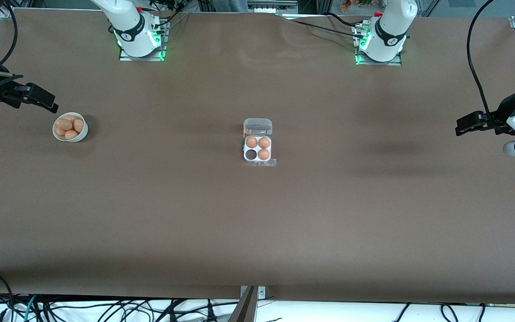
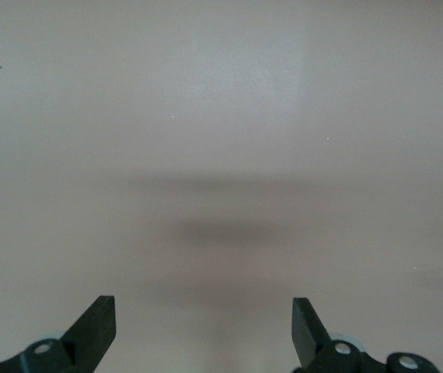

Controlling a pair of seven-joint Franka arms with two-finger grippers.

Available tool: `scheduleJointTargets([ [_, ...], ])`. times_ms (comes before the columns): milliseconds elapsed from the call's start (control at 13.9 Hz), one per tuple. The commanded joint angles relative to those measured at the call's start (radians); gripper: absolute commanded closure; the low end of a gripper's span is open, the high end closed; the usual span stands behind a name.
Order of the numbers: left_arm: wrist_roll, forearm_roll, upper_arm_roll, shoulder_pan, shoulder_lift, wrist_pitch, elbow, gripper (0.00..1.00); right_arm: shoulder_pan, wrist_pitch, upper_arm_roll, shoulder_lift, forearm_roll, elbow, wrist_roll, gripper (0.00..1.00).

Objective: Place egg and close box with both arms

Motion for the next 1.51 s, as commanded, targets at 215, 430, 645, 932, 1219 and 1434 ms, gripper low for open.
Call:
scheduleJointTargets([
  [215, 0.019, 0.009, 0.001, -0.001, 0.004, -0.008, 0.013, 0.00, -0.100, -0.004, -0.024, 0.174, -0.007, -0.002, -0.179, 0.00],
  [430, 0.020, 0.009, 0.001, -0.001, 0.004, -0.008, 0.013, 0.00, -0.163, -0.004, -0.024, 0.279, -0.007, -0.008, -0.237, 0.00],
  [645, 0.020, 0.009, 0.001, -0.001, 0.005, -0.008, 0.011, 0.00, -0.205, 0.042, -0.025, 0.328, -0.012, -0.021, -0.303, 0.00],
  [932, 0.020, 0.009, 0.001, -0.001, 0.005, -0.008, 0.011, 0.00, -0.208, 0.256, -0.100, 0.302, -0.027, -0.195, -0.459, 0.00],
  [1219, 0.019, 0.009, 0.001, -0.001, 0.005, -0.008, 0.011, 0.00, -0.208, 0.471, -0.143, 0.233, -0.019, -0.422, -0.530, 0.00],
  [1434, 0.020, 0.009, 0.001, -0.001, 0.005, -0.008, 0.011, 0.00, -0.208, 0.597, -0.180, 0.210, -0.018, -0.550, -0.573, 0.00],
])
